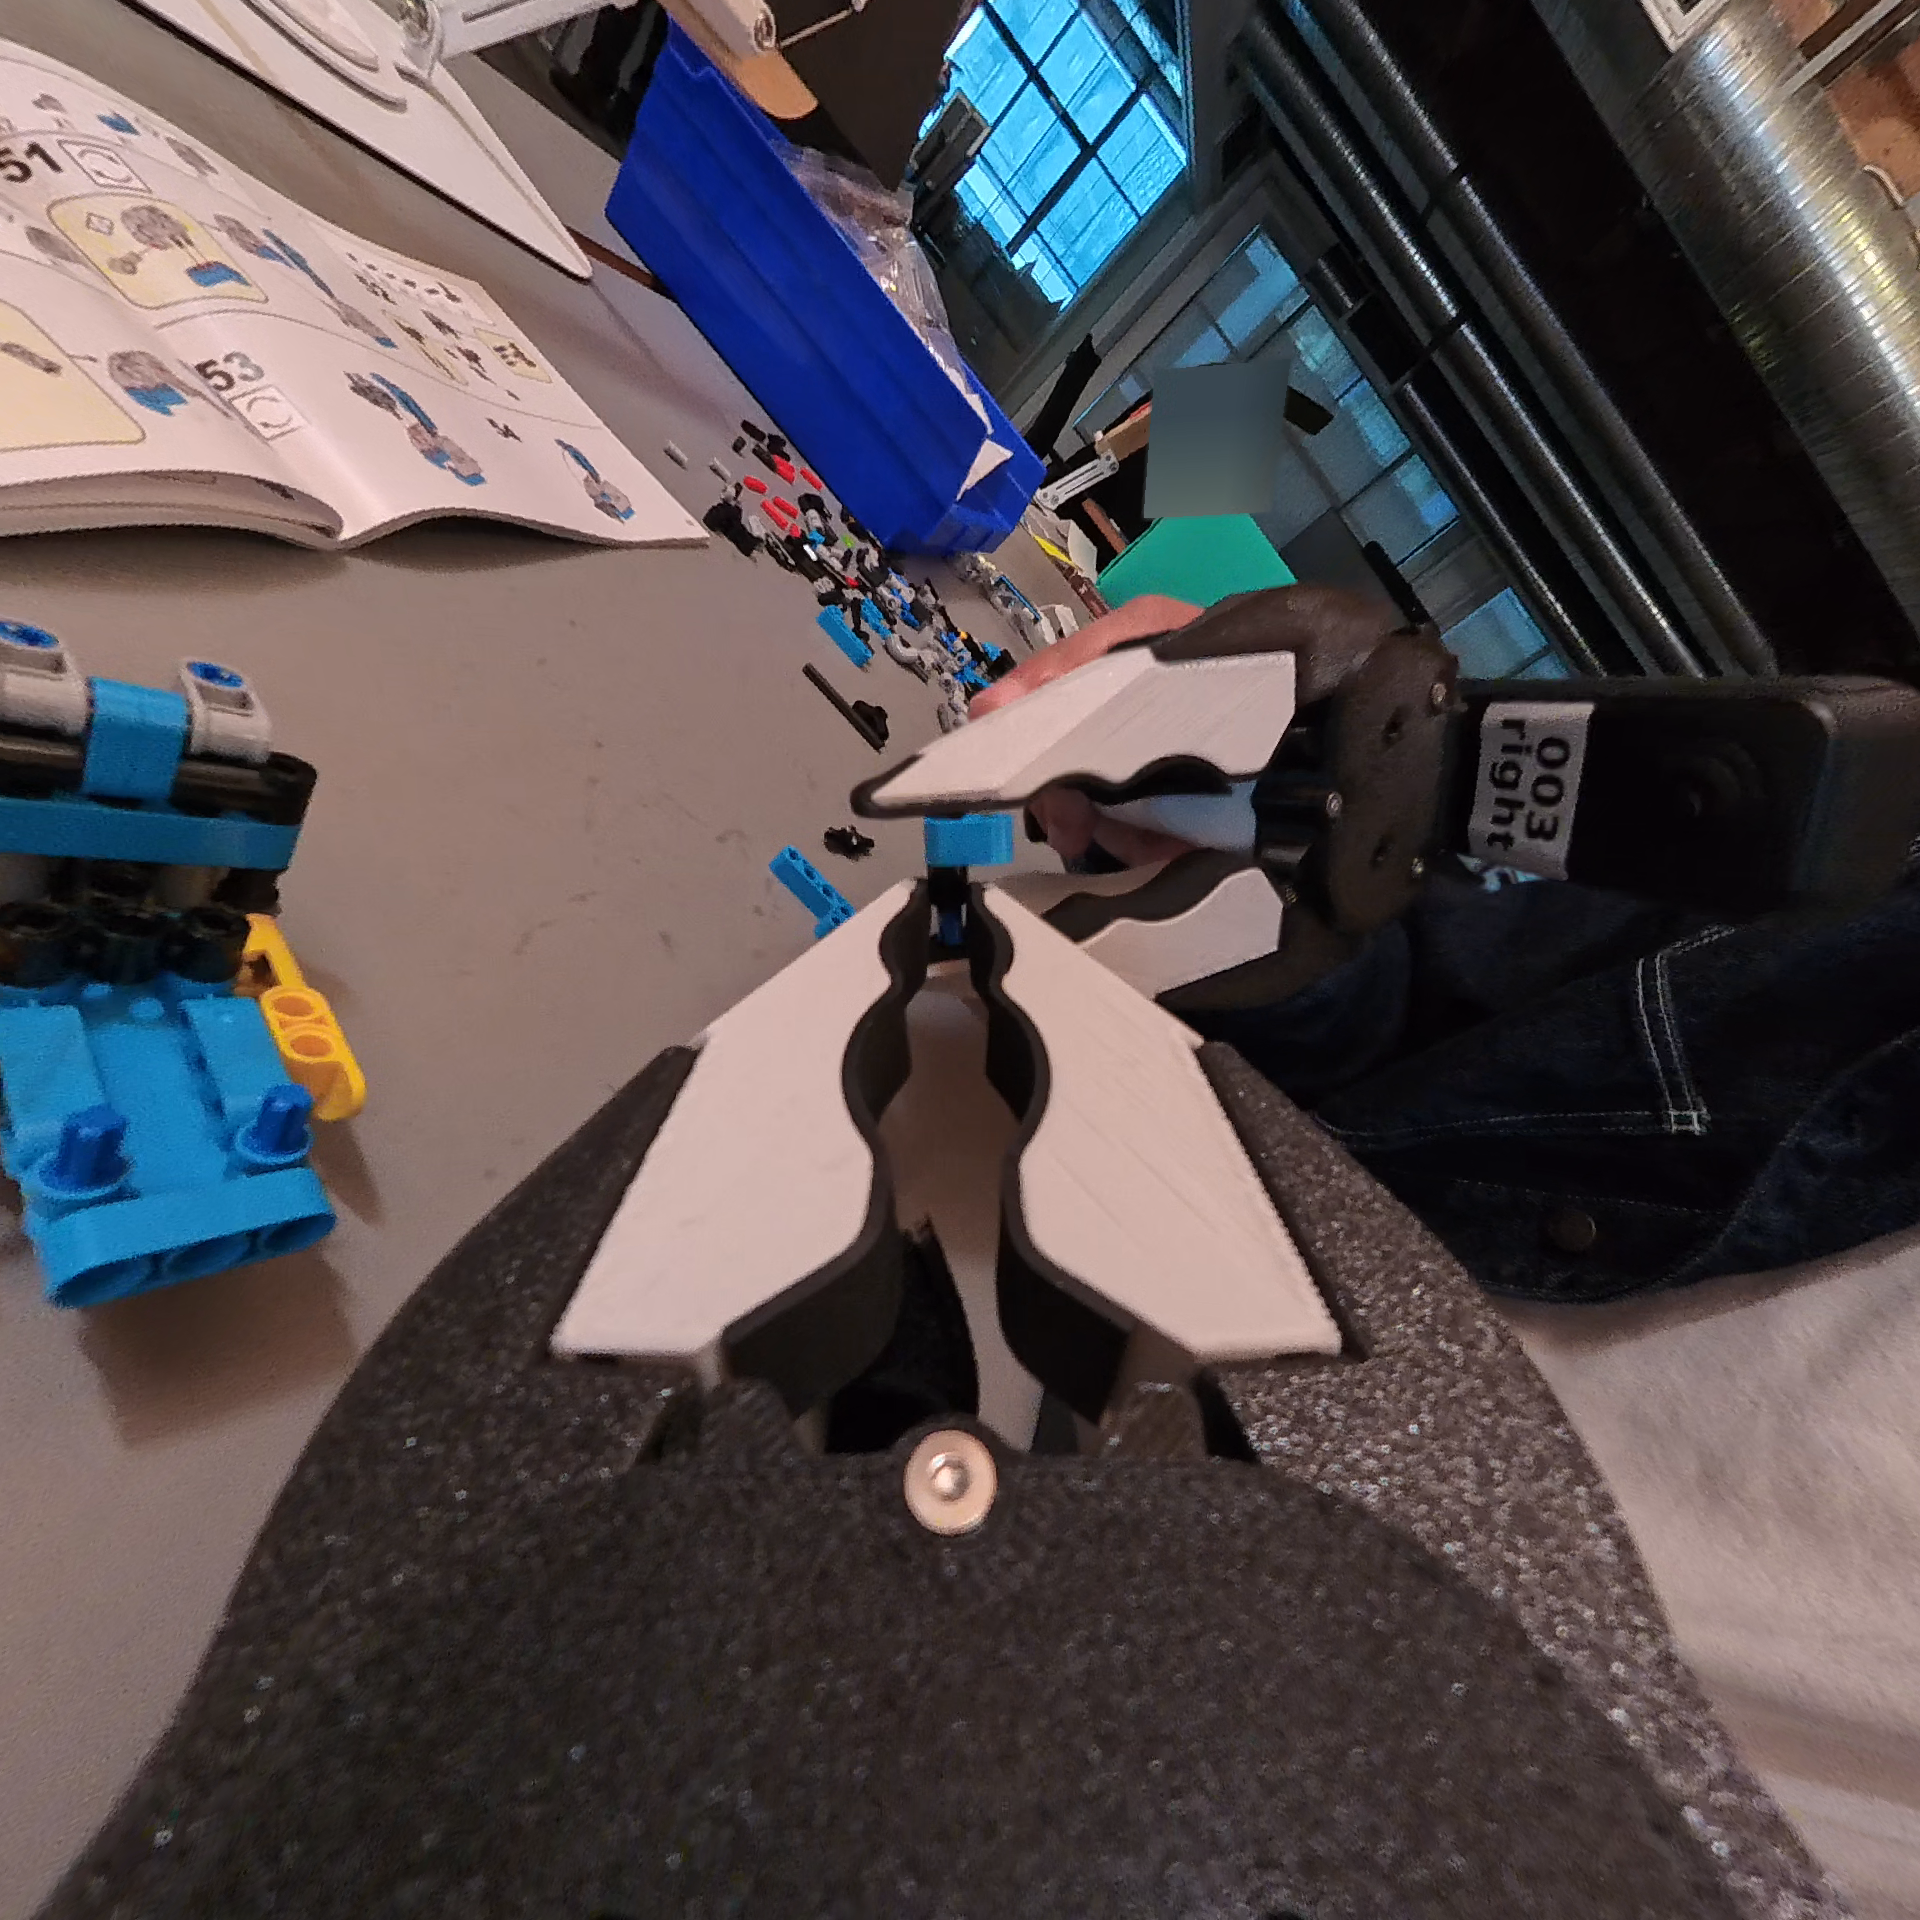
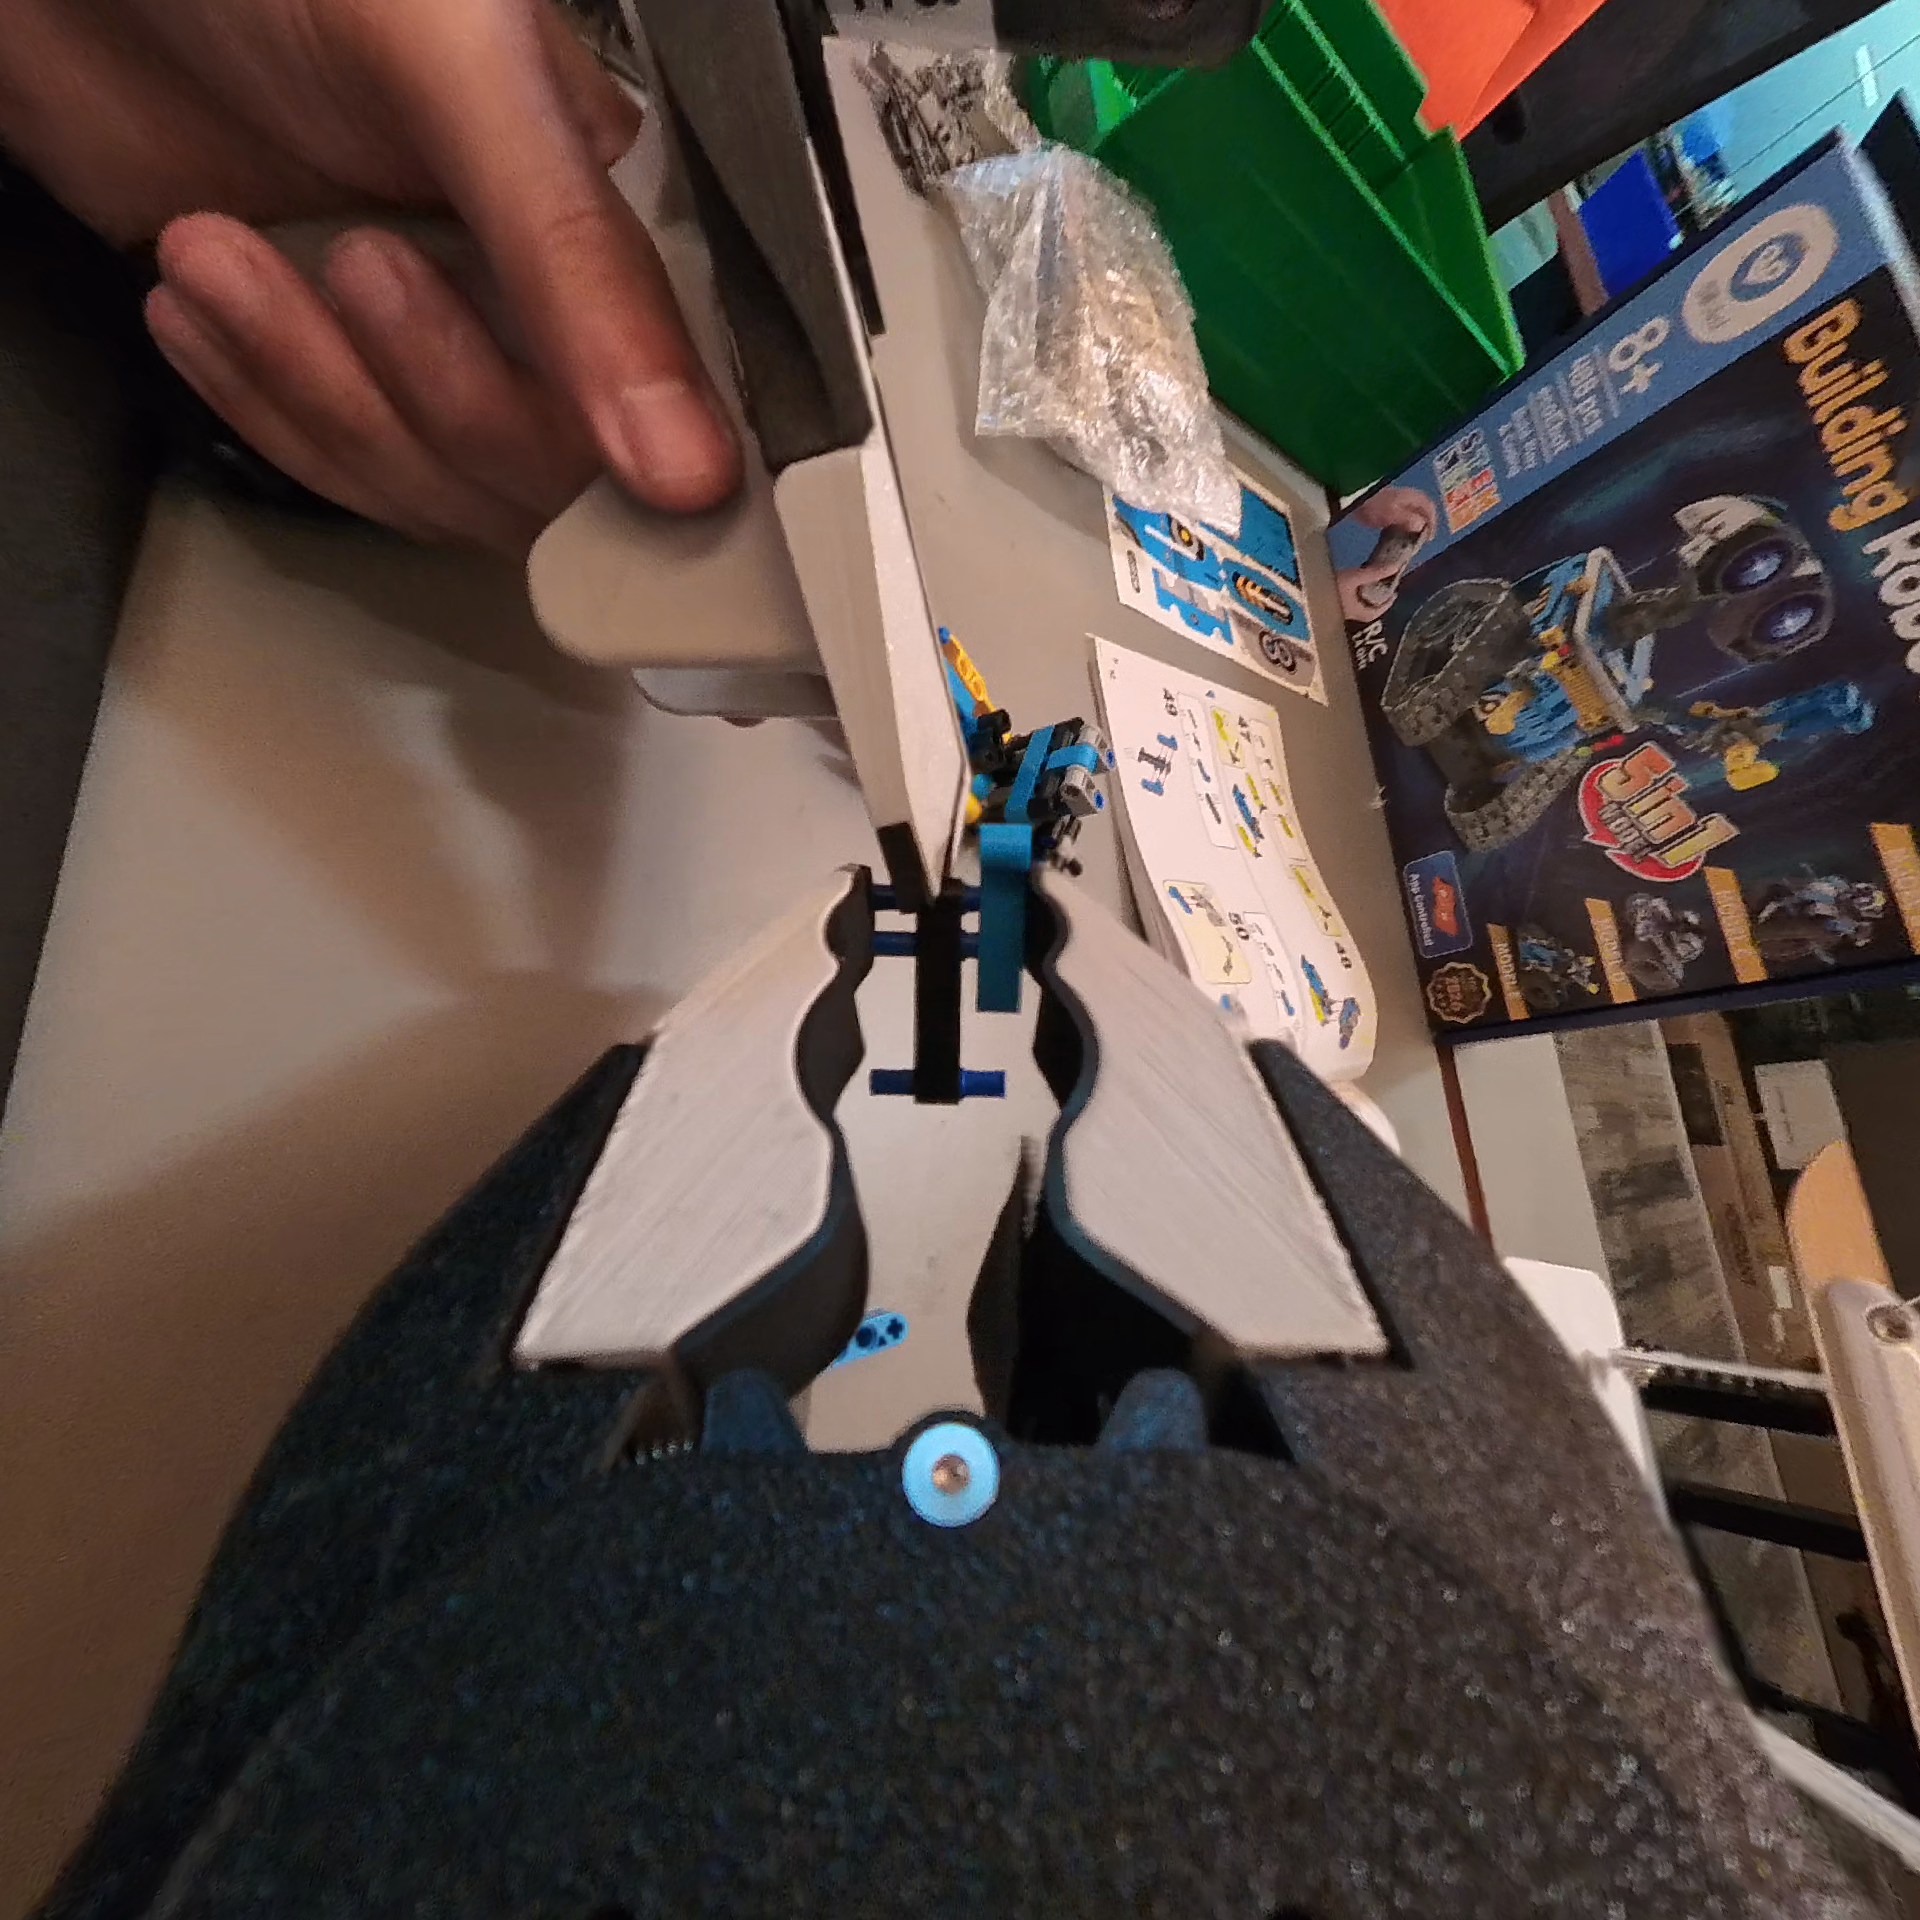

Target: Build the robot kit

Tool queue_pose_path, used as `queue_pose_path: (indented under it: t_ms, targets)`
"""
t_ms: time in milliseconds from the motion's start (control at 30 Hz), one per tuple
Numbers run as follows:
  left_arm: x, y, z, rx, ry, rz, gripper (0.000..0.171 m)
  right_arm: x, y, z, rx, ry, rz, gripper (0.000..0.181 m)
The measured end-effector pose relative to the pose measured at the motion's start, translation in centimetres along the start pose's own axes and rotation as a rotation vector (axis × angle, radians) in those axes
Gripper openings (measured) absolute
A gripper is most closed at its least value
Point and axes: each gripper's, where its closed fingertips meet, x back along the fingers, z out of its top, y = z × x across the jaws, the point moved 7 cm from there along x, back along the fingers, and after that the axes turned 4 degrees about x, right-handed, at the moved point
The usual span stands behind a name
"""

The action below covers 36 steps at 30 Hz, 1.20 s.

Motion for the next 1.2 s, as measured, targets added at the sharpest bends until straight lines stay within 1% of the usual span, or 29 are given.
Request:
queue_pose_path:
  t_ms: [100,200,267,333,367,400,500,567,600,800,933,1000,1133,1200]
  targets:
    - [-0.1,-0.1,-0.2,-0.002,-0.016,0.021,0.005,-0.2,-0.3,-0.1,0.027,-0.024,0.017,0.025]
    - [0.0,0.0,0.0,-0.004,0.001,0.009,0.005,-0.1,0.1,-0.1,-0.073,0.014,0.055,0.025]
    - [0.1,-0.2,0.2,0.008,0.019,0.011,0.005,-0.3,0.3,-0.1,-0.134,0.012,0.053,0.026]
    - [0.3,-0.2,0.3,0.013,0.035,0.005,0.006,-0.2,0.6,0.1,-0.156,0.021,0.039,0.027]
    - [0.4,-0.4,0.4,0.021,0.044,0.027,0.006,0.0,0.7,0.0,-0.151,0.019,0.020,0.030]
    - [0.6,-0.5,0.5,0.036,0.055,0.019,0.006,0.1,0.9,-0.1,-0.149,0.015,0.008,0.033]
    - [0.6,-0.5,0.5,0.040,0.055,0.013,0.006,0.2,1.0,-0.2,-0.148,0.007,-0.001,0.034]
    - [0.4,-0.4,0.4,0.031,0.046,0.009,0.006,-0.1,0.7,-0.3,-0.116,-0.009,0.004,0.031]
    - [0.4,-0.4,0.4,0.032,0.045,0.009,0.006,-0.1,0.5,-0.3,-0.097,-0.006,0.000,0.027]
    - [0.3,-0.4,0.2,0.028,0.030,0.013,0.006,0.0,0.3,-0.3,-0.025,-0.041,0.012,0.024]
    - [0.3,-0.3,0.2,0.023,0.025,0.011,0.005,0.1,0.2,-0.3,-0.032,-0.049,0.028,0.023]
    - [0.4,-0.2,0.2,0.023,0.028,-0.002,0.005,0.2,0.2,-0.1,-0.073,-0.037,0.036,0.022]
    - [0.2,-0.3,0.1,0.020,0.022,0.011,0.006,0.2,0.1,-0.2,-0.051,-0.049,0.047,0.022]
    - [0.3,-0.1,0.4,0.007,0.052,0.005,0.006,0.3,0.4,-0.2,-0.060,-0.021,0.022,0.022]
